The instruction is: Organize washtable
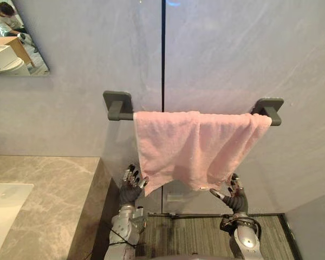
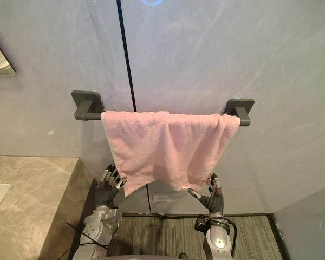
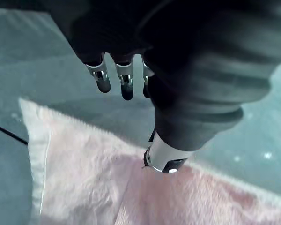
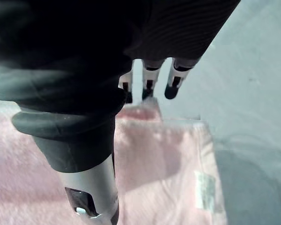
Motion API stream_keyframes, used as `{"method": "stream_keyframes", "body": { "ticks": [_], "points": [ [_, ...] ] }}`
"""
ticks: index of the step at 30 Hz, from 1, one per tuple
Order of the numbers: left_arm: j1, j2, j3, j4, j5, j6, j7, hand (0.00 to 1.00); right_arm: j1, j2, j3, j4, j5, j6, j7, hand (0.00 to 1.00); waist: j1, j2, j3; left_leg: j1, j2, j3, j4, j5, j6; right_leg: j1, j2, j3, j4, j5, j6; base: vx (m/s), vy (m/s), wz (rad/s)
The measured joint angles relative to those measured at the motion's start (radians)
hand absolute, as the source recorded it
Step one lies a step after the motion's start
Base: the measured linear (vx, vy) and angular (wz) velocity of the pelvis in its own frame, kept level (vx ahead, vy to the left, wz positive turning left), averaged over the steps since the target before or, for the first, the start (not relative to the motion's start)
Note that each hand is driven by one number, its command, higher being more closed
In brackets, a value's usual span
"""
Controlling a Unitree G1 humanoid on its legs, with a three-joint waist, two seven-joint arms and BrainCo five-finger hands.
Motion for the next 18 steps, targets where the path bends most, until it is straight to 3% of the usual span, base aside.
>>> {"method": "stream_keyframes", "body": {
  "ticks": [8, 13, 18],
  "points": [
    [0.056, 0.001, 0.186, -0.130, -0.022, -0.002, 0.049, 0.00, 0.022, 0.003, -0.157, -0.212, 0.008, 0.001, -0.067, 0.00, 0.004, -0.006, -0.008, 0.001, 0.004, 0.006, 0.031, -0.027, -0.004, 0.001, -0.003, -0.001, 0.027, -0.025, 0.003, 0.00, 0.000, 0.00],
    [0.054, -0.003, 0.210, -0.272, -0.020, -0.005, 0.085, 0.00, 0.008, 0.002, -0.208, -0.401, 0.000, -0.003, -0.114, 0.00, 0.020, -0.008, -0.010, 0.003, 0.004, 0.001, 0.037, -0.033, -0.005, 0.008, -0.004, -0.008, 0.028, -0.031, 0.004, 0.00, -0.002, 0.03],
    [0.053, 0.002, 0.249, -0.501, 0.013, -0.077, 0.147, 0.00, -0.046, 0.001, -0.186, -0.581, -0.068, -0.030, -0.148, 0.00, 0.024, -0.007, -0.035, -0.001, 0.003, -0.017, 0.064, -0.049, -0.004, 0.020, -0.008, -0.028, 0.043, -0.048, 0.004, 0.01, -0.007, 0.12]
  ]
}}
